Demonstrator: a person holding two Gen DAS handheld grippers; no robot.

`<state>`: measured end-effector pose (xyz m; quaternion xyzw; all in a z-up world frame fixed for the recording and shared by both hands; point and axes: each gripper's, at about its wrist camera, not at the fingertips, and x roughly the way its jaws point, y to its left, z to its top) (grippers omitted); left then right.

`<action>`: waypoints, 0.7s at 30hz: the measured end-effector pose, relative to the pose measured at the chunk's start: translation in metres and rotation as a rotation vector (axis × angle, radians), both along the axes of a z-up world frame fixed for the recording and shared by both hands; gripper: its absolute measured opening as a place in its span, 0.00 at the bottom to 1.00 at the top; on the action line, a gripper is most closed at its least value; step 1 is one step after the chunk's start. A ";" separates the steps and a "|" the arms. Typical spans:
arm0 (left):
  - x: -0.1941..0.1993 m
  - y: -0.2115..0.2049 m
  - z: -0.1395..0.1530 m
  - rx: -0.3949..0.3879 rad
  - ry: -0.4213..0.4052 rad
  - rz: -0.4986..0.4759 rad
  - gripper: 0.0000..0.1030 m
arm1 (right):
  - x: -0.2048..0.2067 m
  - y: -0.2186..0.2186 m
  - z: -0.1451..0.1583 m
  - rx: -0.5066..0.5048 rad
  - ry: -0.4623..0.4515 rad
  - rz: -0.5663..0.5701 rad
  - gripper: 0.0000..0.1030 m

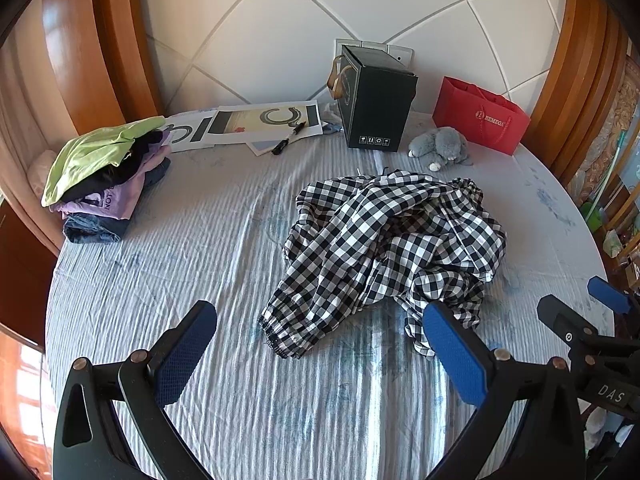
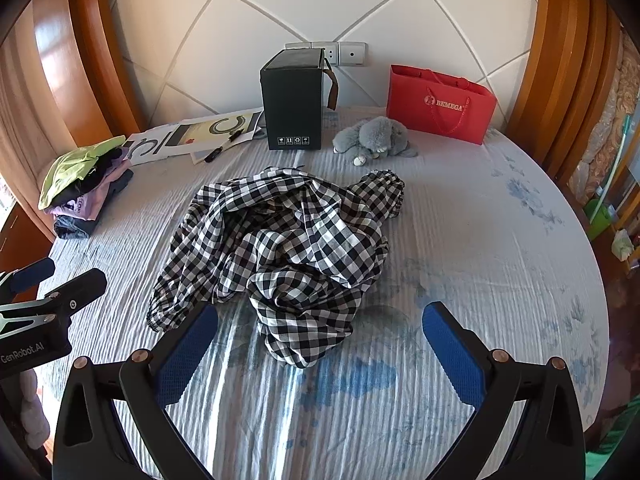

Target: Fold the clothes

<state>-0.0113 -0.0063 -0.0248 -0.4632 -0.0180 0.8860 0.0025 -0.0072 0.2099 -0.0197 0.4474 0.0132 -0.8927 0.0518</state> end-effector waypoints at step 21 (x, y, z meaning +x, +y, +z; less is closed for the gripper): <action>-0.080 -0.002 -0.076 0.039 -0.081 -0.104 0.55 | -0.071 0.036 -0.053 -0.116 -0.087 0.029 0.77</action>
